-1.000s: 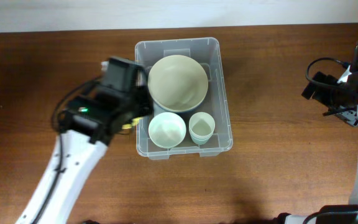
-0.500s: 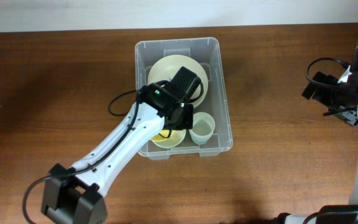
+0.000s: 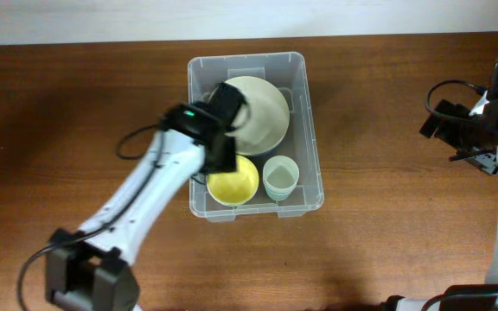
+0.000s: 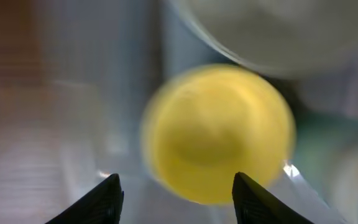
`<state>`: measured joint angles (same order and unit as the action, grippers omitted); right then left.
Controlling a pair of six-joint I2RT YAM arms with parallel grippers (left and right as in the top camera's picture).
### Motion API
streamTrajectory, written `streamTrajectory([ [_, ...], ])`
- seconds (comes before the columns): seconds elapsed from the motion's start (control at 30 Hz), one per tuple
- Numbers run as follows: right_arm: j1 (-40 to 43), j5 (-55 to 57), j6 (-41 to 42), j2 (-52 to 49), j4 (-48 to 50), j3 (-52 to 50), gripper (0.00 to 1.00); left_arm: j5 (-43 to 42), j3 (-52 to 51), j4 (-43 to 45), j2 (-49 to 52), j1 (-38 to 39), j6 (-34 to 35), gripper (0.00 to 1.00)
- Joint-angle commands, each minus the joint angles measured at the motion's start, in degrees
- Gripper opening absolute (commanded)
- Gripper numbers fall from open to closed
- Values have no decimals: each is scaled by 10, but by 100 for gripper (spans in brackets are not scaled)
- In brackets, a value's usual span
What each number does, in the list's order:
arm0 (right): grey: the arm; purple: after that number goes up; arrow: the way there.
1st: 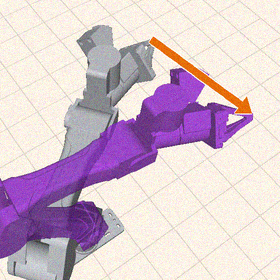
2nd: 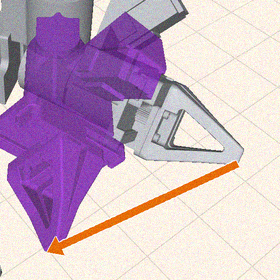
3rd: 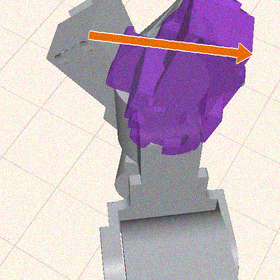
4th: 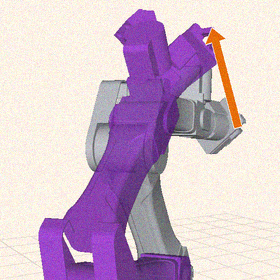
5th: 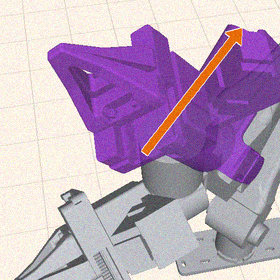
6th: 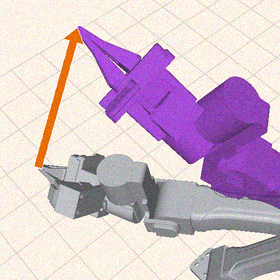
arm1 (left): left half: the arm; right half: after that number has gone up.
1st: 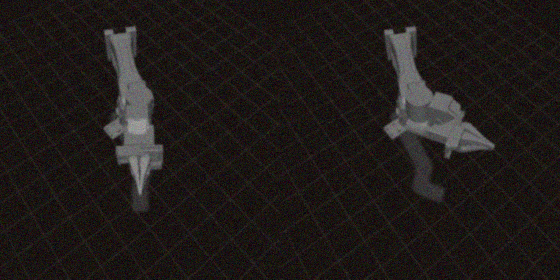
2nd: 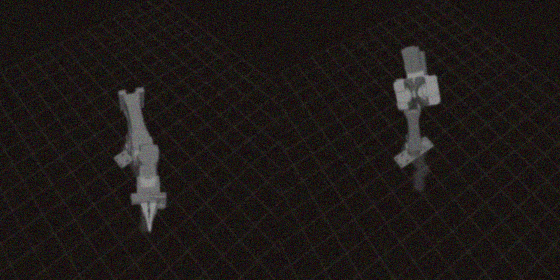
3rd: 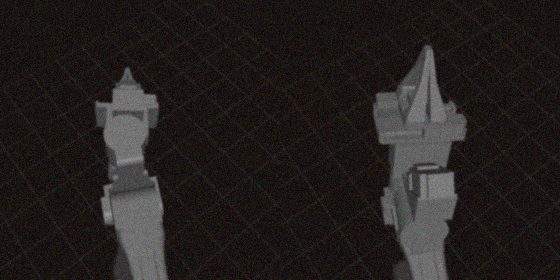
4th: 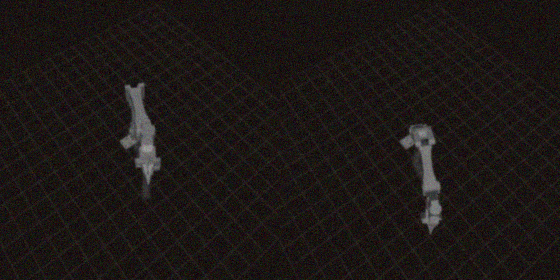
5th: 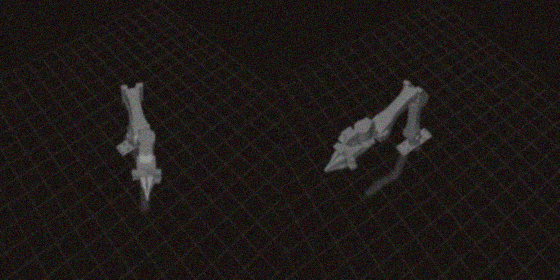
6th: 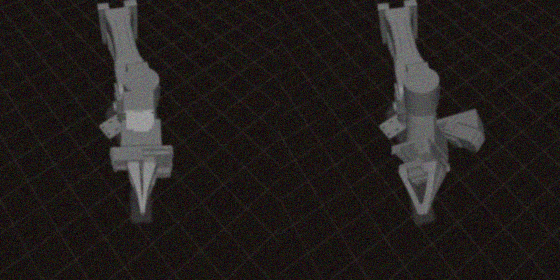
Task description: Pack container
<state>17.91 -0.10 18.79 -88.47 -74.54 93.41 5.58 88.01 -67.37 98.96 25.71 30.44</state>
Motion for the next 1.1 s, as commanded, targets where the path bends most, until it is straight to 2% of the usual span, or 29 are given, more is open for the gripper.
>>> streamTrajectory([
  [0.0, -2, -6, -5, -13, 5, -3, 96, 50, 17, -8, -93, -100, 1, 60],
  [0.03, -8, -13, -9, -16, 11, -3, 89, 49, 17, -8, -108, -131, 1, 61],
  [0.1, -24, -35, -38, -19, 28, -3, 70, 49, 17, -9, -131, -191, 1, 67],
  [0.13, -46, -47, -53, -24, 45, -3, 56, 48, 17, -11, -142, -236, 1, 76],
  [0.17, -65, -46, -56, -30, 57, -3, 33, 43, 17, -15, -145, -273, 1, 82],
  [0.2, -73, -47, -58, -33, 62, -3, 30, 37, 17, -17, -146, -287, 1, 87],
  [0.23, -99, -46, -64, -43, 77, -3, 9, 20, 16, -20, -145, -316, 1, 97],
  [0.27, -110, -46, -64, -49, 83, -3, 4, 7, 15, -22, -143, -334, 1, 99],
  [0.37, -169, -46, -64, -91, 121, -3, 4, -18, 3, -24, -139, -384, -5, 99],
  [0.63, -259, -50, -66, -207, 226, -3, 4, -16, 0, -24, -105, -398, -21, 99],
  [0.77, -281, -120, -111, -242, 264, -3, 4, -16, 0, -24, -86, -398, -21, 99],
  [1.07, -283, -179, -158, -244, 285, -2, 5, -17, 0, -24, -77, -398, -21, 99],
])
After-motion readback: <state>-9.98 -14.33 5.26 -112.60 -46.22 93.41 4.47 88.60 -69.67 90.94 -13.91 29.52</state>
